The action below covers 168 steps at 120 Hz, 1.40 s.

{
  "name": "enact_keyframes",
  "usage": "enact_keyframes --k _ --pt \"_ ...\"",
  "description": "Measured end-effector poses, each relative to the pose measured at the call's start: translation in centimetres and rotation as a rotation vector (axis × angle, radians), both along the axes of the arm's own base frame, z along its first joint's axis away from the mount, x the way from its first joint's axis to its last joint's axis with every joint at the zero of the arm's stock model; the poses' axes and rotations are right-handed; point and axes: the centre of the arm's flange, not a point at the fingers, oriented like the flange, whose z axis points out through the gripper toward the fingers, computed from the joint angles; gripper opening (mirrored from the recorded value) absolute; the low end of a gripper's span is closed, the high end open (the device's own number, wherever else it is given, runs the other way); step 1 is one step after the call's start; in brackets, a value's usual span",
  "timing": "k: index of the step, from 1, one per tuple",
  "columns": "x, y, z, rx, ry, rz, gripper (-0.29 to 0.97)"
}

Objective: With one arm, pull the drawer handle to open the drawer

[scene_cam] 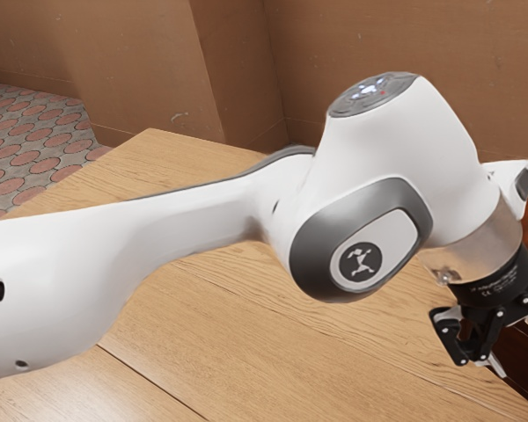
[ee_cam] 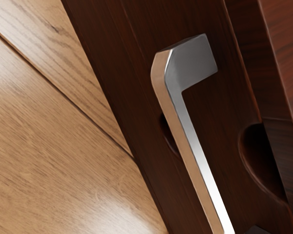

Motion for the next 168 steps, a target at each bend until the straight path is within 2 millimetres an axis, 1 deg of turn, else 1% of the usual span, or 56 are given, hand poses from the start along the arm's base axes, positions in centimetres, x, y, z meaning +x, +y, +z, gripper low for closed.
enact_keyframes --k 44,62,80,102,128,168 --pt "0.5 -0.4 -2.0 -0.009 0.009 0.016 0.65" --pt "0.5 -0.6 -2.1 -0.015 0.004 0.019 0.65" --pt "1.0 -0.7 -3.1 -0.017 0.015 0.023 0.65" --pt "1.3 -0.7 -3.7 -0.018 0.022 0.028 0.65" --pt "1.4 -0.6 -3.8 -0.022 0.017 0.035 0.63" --pt "1.0 -0.6 -3.4 -0.023 0.011 0.036 0.51"
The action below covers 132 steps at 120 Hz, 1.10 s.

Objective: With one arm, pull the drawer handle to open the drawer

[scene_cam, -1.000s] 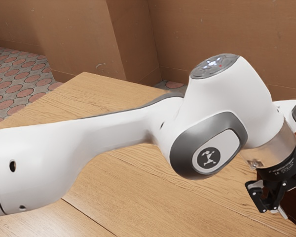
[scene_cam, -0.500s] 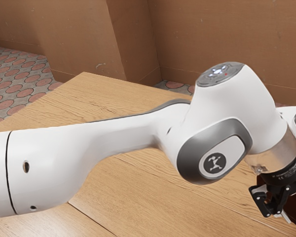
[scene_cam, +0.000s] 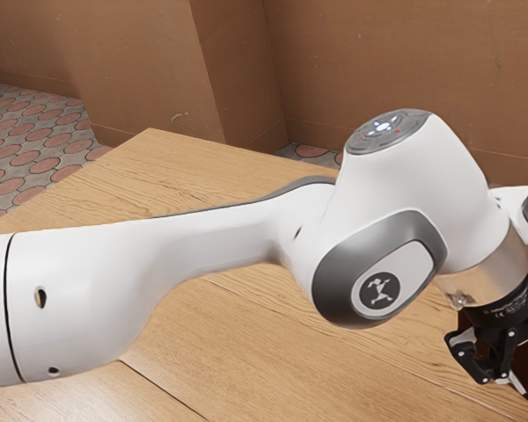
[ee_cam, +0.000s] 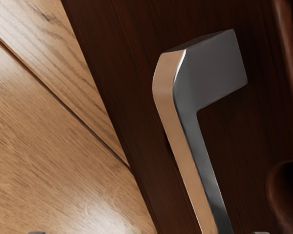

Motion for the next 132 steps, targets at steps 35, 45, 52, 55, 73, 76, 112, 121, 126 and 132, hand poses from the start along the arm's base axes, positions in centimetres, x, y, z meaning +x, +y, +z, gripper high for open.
enact_keyframes --k 35,45,52,55,73,76,112,121,126,132 --pt "-2.0 0.6 0.5 0.02 -0.01 0.007 0.47" --pt "-2.8 0.8 0.3 0.027 -0.01 0.009 0.46" --pt "-3.1 0.9 0.1 0.031 -0.009 0.012 0.46" --pt "-3.2 1.0 0.2 0.032 -0.01 0.013 0.46" --pt "-4.5 1.5 0.3 0.036 -0.013 0.022 0.45" --pt "-4.8 1.5 0.3 0.037 -0.013 0.023 0.45" --pt "-7.0 2.0 0.0 0.038 -0.008 0.038 0.44" --pt "-7.6 2.2 0.1 0.038 -0.01 0.042 0.44" --pt "-8.0 2.3 0.1 0.039 -0.011 0.046 0.44" --pt "-8.5 2.5 0.0 0.04 -0.011 0.049 0.43"
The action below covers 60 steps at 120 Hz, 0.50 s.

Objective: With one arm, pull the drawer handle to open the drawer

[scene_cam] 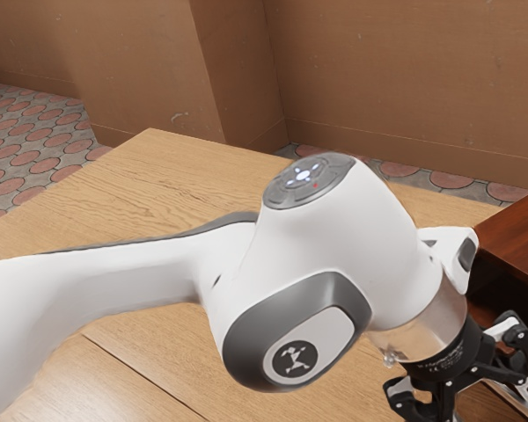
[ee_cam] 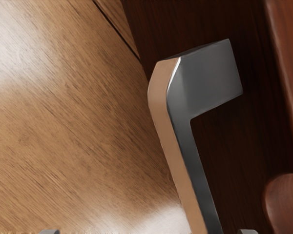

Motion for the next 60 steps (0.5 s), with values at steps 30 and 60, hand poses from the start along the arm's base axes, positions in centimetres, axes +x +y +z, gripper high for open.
enact_keyframes --k 30,60 --pt "-2.3 0.6 0.4 -0.005 -0.01 0.014 0.42" --pt "-3.8 1.4 0.1 -0.01 -0.014 0.034 0.42"
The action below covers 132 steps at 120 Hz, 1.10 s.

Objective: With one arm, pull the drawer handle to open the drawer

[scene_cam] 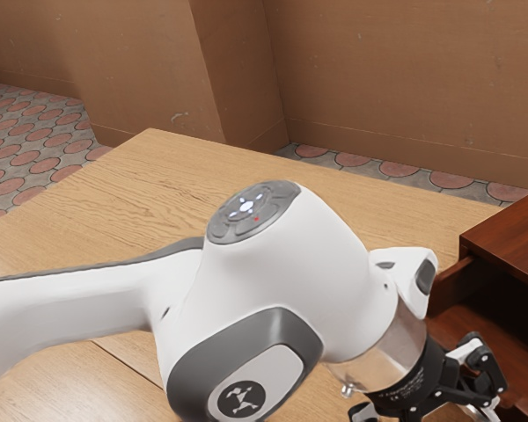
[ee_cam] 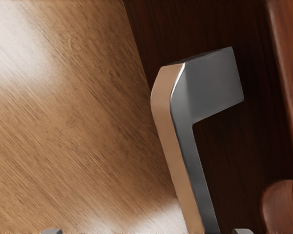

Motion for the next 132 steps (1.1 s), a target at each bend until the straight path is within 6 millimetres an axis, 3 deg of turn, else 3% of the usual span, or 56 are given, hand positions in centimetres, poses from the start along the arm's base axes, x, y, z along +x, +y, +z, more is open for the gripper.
enact_keyframes --k 58,132 --pt "-2.9 0.3 -0.1 -0.01 -0.012 0.01 0.41" --pt "-4.6 1.1 -0.3 -0.003 -0.016 0.034 0.39"
